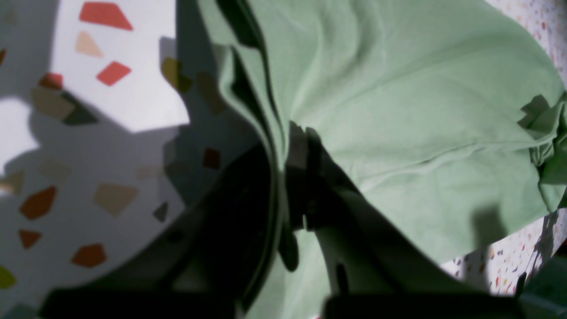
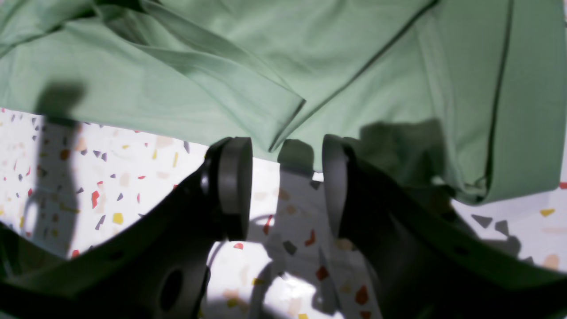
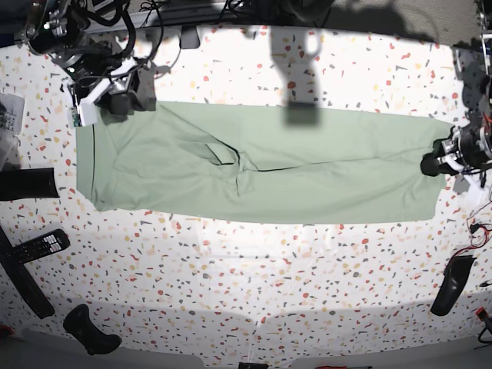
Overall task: Fold the T-shirt properly
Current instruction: 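Grasp the strip end with the left gripper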
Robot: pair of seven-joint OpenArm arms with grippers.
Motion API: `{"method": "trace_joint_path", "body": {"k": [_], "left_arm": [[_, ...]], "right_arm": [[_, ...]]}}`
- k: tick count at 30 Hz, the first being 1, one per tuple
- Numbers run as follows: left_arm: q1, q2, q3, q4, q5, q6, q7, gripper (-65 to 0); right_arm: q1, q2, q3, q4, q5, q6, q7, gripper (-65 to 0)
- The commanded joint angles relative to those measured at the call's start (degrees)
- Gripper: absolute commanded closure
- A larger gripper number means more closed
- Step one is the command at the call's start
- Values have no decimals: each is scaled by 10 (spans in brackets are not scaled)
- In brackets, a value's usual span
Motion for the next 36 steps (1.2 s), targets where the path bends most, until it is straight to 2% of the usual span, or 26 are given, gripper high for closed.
{"method": "trace_joint_path", "body": {"k": [1,7,13,19,25,27,32,36], "left_arm": [[-17,-10,-2,7,-6,-2,5,0],[-43,-8,-2,14,-6,-2,1,0],[-48,7,-2,41,-6,-3,31,0],[-48,38,-2,79,-6,-3,71,0],[-48,70,-2,119,0,-3,83,0],[-48,71,-2,137,20,-3,83,0],[-49,57,-2,191,133,-2,91,0],[-49,36,-2,224,176,6,122,0]], "right_arm": [[4,4,3,12,11,5,11,-252],[20,5,3,12,11,5,7,-252],[25,5,3,12,11,5,6,-252],[25,5,3,12,11,5,6,-252],[25,5,3,12,11,5,5,-252],[25,5,3,12,11,5,5,-252],[25,5,3,12,11,5,-3,-252],[25,5,3,12,11,5,-3,-252]]}}
